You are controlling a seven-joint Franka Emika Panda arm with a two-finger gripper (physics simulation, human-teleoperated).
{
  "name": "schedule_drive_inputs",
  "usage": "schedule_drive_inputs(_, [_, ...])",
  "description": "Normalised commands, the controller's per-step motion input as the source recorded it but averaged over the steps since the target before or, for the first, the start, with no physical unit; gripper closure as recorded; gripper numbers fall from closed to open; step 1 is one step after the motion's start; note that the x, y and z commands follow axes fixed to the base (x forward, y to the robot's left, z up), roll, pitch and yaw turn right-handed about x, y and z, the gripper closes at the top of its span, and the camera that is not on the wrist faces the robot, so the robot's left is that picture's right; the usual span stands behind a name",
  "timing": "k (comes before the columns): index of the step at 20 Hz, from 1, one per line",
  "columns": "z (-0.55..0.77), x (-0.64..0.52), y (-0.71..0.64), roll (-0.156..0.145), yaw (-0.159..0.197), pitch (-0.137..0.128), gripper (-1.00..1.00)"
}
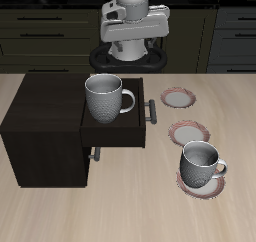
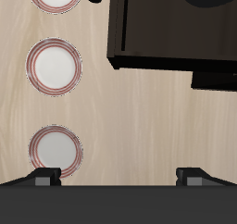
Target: Place the porcelain mug that is in the drawer onto the top of the cabinet and close the drawer
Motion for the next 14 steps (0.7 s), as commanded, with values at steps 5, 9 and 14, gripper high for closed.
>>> schedule_drive_inputs(5, [0.10, 0.35, -0.25, -0.040, -0.016, -0.006, -1.00])
schedule_drive_inputs(9, [0.16, 0.40, -0.37, -0.050, -0.023, -0.009, -1.00])
schedule_drive_inputs(14, [0.18, 0.35, -0.30, -0.003, -0.003, 0.004, -1.00])
